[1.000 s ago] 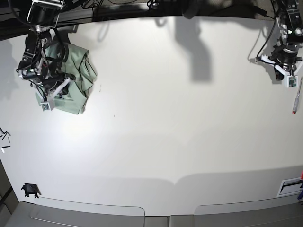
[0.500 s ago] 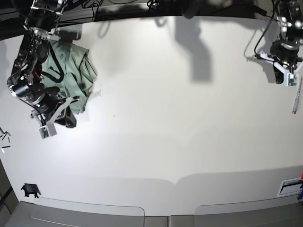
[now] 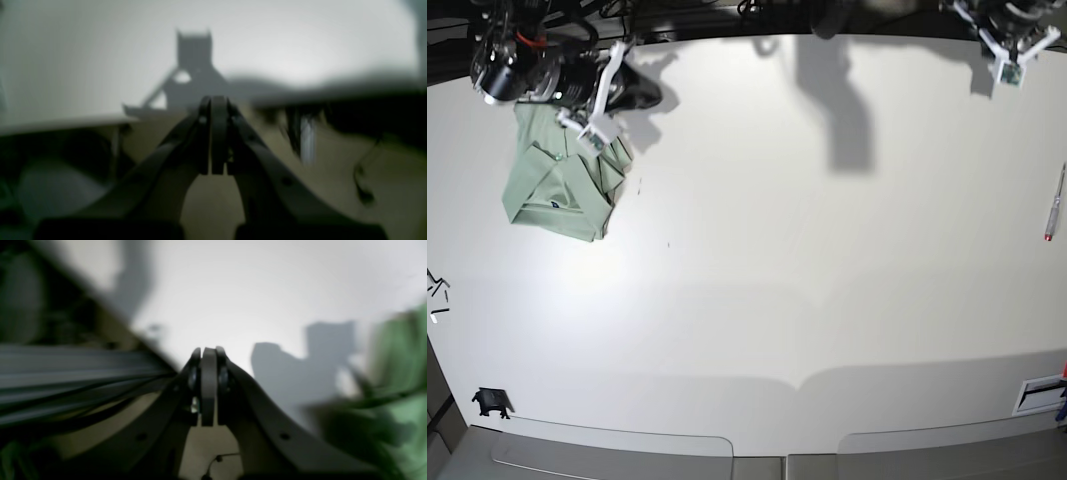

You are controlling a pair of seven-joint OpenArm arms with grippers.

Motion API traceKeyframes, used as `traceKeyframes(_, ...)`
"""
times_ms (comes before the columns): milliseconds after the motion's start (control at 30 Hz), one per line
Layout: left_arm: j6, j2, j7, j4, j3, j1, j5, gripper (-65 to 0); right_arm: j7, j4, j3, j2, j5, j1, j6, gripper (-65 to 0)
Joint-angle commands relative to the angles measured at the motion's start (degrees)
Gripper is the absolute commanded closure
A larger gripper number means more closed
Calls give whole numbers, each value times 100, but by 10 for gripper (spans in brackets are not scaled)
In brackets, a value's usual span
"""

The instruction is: Fold the T-shirt properly

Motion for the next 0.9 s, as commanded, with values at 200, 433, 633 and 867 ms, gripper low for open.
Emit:
traceKeyframes(200, 2, -39, -68, 87, -35, 1425, -1043, 0, 53, 170, 46, 321, 1346, -1659, 28, 0)
traceKeyframes(433, -1231, -42, -1010, -688, 20, 1724, -2081, 0, 53, -35, 42, 319, 1023, -2323, 28, 0)
traceKeyframes(633, -1757, -42, -1412, -3040, 984, 802, -2070, 0, 1574, -1637, -166, 321, -675, -2264, 28, 0)
traceKeyframes(867, -1759, 24, -2181, -6389, 2717, -1051, -1838, 0, 3233, -4848, -1534, 319, -2111, -898, 28, 0)
